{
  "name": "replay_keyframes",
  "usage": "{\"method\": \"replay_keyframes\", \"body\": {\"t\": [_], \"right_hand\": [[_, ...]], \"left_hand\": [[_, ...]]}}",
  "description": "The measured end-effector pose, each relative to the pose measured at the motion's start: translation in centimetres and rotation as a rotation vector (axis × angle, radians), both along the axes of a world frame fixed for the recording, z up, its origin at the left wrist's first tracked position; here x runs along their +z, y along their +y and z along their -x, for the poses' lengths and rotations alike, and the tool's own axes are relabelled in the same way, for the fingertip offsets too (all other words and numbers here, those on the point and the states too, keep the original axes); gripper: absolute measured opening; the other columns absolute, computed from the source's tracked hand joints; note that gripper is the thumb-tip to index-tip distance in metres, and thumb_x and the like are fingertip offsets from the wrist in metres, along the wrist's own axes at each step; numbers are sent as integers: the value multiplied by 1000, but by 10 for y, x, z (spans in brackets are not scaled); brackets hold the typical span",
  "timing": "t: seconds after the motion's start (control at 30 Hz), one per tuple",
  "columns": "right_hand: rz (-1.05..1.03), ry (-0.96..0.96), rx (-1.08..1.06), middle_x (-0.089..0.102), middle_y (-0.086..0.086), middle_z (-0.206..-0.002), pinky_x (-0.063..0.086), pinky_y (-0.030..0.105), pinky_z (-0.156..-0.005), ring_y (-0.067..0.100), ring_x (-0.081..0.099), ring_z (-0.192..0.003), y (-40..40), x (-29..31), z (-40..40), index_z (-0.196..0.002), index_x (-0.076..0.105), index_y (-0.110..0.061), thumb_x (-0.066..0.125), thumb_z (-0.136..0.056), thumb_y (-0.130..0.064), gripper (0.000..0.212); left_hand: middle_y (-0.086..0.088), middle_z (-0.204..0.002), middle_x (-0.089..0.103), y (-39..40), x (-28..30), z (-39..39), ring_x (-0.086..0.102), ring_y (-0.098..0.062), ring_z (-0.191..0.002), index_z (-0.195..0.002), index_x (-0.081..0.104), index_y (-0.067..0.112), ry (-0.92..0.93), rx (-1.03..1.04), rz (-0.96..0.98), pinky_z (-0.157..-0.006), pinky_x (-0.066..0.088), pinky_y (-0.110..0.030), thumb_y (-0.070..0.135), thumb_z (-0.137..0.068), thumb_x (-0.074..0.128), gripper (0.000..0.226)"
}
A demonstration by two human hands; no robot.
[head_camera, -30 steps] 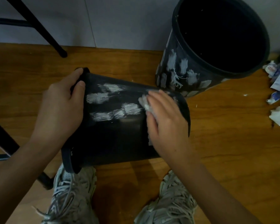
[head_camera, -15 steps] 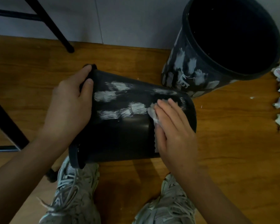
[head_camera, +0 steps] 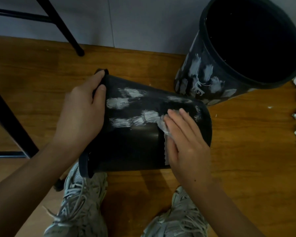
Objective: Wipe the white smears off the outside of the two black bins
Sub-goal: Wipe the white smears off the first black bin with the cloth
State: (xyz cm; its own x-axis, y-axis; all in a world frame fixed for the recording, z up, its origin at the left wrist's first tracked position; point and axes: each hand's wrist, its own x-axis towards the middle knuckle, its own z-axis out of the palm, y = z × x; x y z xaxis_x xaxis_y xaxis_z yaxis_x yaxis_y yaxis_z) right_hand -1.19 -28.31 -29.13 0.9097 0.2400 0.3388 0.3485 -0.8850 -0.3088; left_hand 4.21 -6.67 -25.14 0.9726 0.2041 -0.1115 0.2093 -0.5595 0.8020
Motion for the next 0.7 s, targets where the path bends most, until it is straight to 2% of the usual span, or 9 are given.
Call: {"method": "replay_keyframes", "body": {"t": [0.07,0.23,0.33,0.4,0.5,0.6,0.7], "right_hand": [[6,14,-30,58,12,-134,27,23,-116,26,45,-135,2,1,-9,-126,61,0,39,-101,-13,36],[-26,114,-123,60,11,-132,20,16,-111,24,48,-132,10,7,-39,-125,62,-2,36,-98,-18,41],[-15,109,-122,56,12,-137,17,15,-115,23,42,-136,6,5,-25,-130,57,-1,38,-99,-17,40],[-4,74,-112,54,13,-139,21,22,-118,25,39,-138,0,1,-9,-132,54,0,39,-101,-16,39],[34,34,-83,52,15,-140,26,31,-118,27,37,-139,-13,-6,5,-133,53,2,42,-101,-14,38],[21,106,-167,53,13,-139,19,22,-118,24,38,-138,-21,-1,-6,-132,54,-2,42,-100,-15,37],[-6,201,-274,57,10,-134,24,21,-112,19,46,-131,-29,6,-35,-131,56,-6,47,-99,-13,34]], "left_hand": [[26,-97,48,0,1,2,48,26,-71,-144,42,20,-4,-9,-4,-61,39,4,22,-103,39,41],[17,-103,48,-2,2,1,45,30,-69,-144,41,19,-11,-7,1,-60,39,4,22,-103,38,41],[17,-118,44,-3,-2,1,43,24,-84,-145,41,18,-25,9,22,-66,33,9,21,-103,38,41],[18,-122,42,-2,-4,1,36,20,-95,-145,41,20,-19,19,35,-67,32,10,22,-103,38,42],[19,-123,43,-1,-3,2,38,19,-98,-143,43,21,-15,12,34,-69,33,9,22,-103,39,41],[19,-121,43,0,-3,4,41,24,-92,-142,44,21,-25,-11,33,-69,32,10,22,-102,40,40],[19,-127,43,2,-5,3,37,17,-107,-143,43,21,-24,-7,40,-75,31,10,24,-102,41,41]]}}
